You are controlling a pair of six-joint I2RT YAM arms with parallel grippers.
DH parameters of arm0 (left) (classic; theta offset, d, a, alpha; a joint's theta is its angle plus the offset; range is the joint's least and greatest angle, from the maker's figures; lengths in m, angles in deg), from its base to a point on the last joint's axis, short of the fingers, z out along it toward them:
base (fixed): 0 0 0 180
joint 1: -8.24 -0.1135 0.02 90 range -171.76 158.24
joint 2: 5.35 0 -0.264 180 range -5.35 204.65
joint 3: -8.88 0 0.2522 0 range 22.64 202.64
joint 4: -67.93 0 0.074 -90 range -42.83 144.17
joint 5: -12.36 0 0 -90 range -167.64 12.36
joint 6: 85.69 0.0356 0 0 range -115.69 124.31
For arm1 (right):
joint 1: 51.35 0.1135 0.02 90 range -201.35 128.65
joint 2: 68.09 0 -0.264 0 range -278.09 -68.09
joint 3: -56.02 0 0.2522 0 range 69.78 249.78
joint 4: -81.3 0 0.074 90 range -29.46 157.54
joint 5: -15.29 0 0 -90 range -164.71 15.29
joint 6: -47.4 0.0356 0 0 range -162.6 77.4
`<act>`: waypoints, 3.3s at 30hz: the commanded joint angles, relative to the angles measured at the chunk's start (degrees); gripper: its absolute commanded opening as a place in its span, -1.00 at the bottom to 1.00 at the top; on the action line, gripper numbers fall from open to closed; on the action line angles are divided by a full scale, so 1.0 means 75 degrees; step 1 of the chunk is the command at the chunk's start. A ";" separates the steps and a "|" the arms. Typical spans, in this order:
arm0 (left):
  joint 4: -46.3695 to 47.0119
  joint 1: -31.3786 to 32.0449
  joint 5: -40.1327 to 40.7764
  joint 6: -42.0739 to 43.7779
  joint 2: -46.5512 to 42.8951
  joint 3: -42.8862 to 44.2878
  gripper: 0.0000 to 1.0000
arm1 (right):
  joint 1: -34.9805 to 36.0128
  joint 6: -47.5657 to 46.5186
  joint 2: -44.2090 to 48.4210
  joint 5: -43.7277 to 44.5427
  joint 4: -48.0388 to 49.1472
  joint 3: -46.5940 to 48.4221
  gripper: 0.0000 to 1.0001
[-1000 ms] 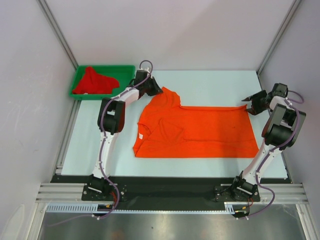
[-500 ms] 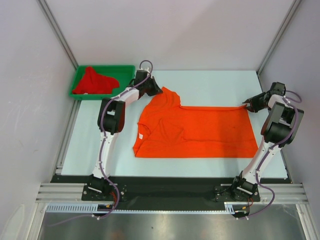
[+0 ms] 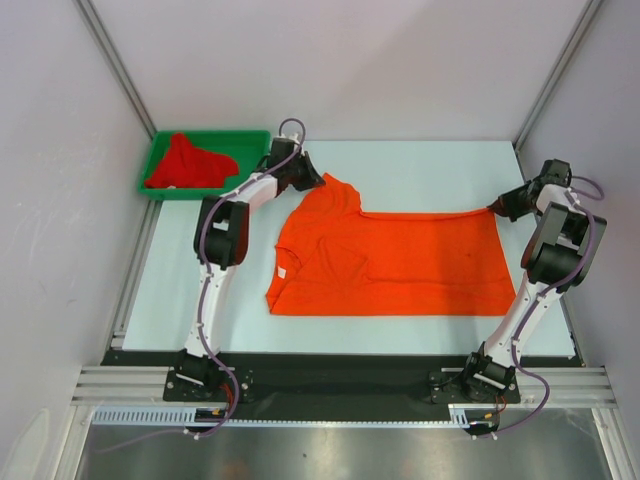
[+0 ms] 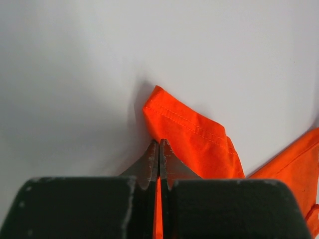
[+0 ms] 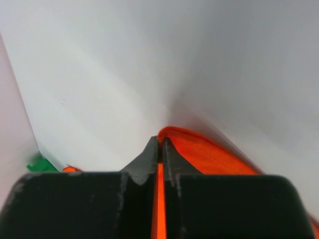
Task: Fold and stack the t-shirts
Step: Fold the tshirt
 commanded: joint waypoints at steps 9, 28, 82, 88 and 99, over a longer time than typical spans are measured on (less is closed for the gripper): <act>-0.0112 0.0054 0.0080 0.0715 -0.1528 -0.0072 -0.99 | -0.0010 -0.0378 0.0003 -0.0141 -0.0657 0.0633 -1.00; -0.0100 0.0066 0.0279 0.1161 -0.3930 -0.2860 -0.99 | -0.0280 -0.0671 0.0635 -0.0142 -0.1314 0.0294 -1.00; -0.0498 0.0511 0.0303 0.1184 -0.8137 -0.8217 -0.99 | -0.1006 -0.1468 0.3178 0.1194 -0.2076 -0.2882 -1.00; -0.0534 0.0535 0.0244 0.1161 -0.8231 -0.8475 -0.99 | -0.1018 -0.1469 0.3050 0.1101 -0.1959 -0.2952 -1.00; -0.0498 0.0594 0.0232 0.0985 -0.7834 -0.8651 -0.99 | -0.1042 -0.1516 0.3050 0.1206 -0.2017 -0.3058 -1.00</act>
